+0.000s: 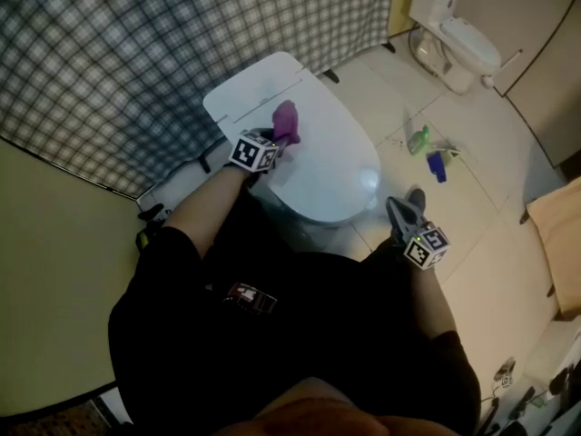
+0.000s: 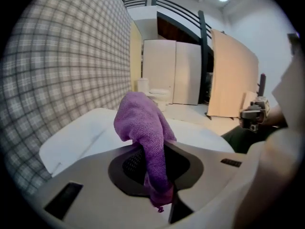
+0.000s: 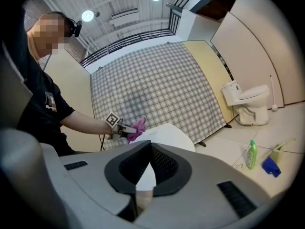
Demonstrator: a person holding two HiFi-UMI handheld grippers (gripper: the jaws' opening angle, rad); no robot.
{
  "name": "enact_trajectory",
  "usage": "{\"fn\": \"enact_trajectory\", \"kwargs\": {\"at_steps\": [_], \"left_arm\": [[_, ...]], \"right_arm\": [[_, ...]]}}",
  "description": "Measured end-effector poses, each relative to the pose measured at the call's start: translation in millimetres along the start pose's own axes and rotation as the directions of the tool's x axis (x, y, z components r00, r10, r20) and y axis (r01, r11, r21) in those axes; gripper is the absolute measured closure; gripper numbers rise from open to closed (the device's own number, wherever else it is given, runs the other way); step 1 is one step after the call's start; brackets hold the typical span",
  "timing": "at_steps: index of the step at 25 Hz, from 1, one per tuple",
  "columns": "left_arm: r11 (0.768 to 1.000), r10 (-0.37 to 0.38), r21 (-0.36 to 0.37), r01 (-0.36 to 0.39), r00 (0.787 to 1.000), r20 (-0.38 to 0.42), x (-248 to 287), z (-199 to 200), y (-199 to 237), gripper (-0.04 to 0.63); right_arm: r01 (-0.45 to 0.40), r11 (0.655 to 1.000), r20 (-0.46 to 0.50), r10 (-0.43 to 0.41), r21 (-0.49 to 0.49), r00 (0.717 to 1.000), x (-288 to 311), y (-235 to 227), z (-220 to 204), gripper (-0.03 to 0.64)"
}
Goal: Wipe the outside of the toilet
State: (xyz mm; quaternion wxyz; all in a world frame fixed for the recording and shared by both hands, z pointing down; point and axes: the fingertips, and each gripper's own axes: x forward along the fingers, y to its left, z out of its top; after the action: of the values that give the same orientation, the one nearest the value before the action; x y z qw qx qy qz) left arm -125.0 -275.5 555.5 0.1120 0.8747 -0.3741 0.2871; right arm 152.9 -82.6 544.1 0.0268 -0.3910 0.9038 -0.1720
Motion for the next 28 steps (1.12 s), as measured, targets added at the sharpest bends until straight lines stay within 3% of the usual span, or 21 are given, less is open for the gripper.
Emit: {"fn": "enact_trajectory", "kwargs": {"at_steps": [2, 6, 14, 16, 20, 22, 28], "left_arm": [[0.995, 0.101, -0.023, -0.101, 0.995, 0.006, 8, 8, 79, 0.535], [0.961, 0.267, -0.067, -0.268, 0.963, -0.025, 23, 17, 205, 0.535], [0.898, 0.411, -0.091, -0.430, 0.895, -0.171, 89, 0, 359, 0.535], [0.889, 0.429, -0.096, -0.448, 0.887, -0.170, 98, -2, 381, 0.535], [0.889, 0.444, -0.066, -0.454, 0.887, -0.123, 111, 10, 397, 0.536], [0.906, 0.404, -0.080, -0.416, 0.905, -0.132, 117, 11, 384, 0.537], [0.970, 0.242, 0.019, -0.242, 0.961, -0.132, 126, 2, 261, 0.537]], "right_arm": [[0.009, 1.000, -0.023, -0.008, 0.016, 1.000, 13, -7, -8, 0.624], [0.000, 0.999, -0.079, 0.003, 0.035, 0.997, 27, -5, -9, 0.624], [-0.010, 0.995, -0.149, 0.024, 0.099, 0.989, 59, -19, -2, 0.624], [-0.022, 0.994, -0.153, 0.038, 0.108, 0.987, 72, -25, 1, 0.624], [-0.067, 0.992, -0.138, 0.081, 0.105, 0.987, 101, -26, 8, 0.624], [-0.082, 0.992, -0.130, 0.095, 0.100, 0.987, 105, -20, 11, 0.624], [-0.060, 0.997, -0.113, 0.066, 0.052, 0.991, 77, -4, 12, 0.624]]}}
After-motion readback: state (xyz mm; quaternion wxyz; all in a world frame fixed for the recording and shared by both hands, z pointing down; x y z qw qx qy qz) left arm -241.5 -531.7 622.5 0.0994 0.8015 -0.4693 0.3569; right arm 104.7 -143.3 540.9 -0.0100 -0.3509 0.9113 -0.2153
